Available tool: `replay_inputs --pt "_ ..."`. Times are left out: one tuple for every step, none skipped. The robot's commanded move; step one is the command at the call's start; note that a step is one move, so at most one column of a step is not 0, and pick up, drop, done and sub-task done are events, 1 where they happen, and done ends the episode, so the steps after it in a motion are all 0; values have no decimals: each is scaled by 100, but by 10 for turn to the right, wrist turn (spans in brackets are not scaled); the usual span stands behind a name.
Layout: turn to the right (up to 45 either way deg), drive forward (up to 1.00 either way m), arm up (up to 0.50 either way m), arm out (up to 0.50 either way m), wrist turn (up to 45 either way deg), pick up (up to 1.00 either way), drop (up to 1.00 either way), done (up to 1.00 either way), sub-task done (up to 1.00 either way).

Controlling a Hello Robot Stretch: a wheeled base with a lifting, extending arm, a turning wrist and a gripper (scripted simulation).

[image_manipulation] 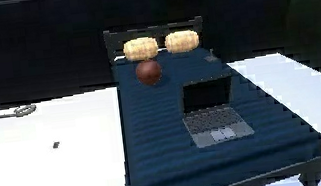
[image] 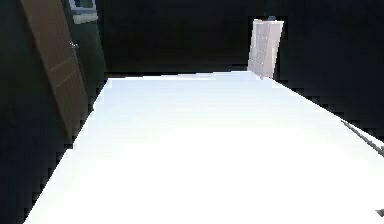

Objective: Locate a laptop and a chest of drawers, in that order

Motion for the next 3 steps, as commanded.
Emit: replay_inputs --pt "0 30 0 0 0 0 0 0 0" --pt "210 0 0 0 0 0 0 0 0" --pt "0 100 0 0 0 0 0 0 0"
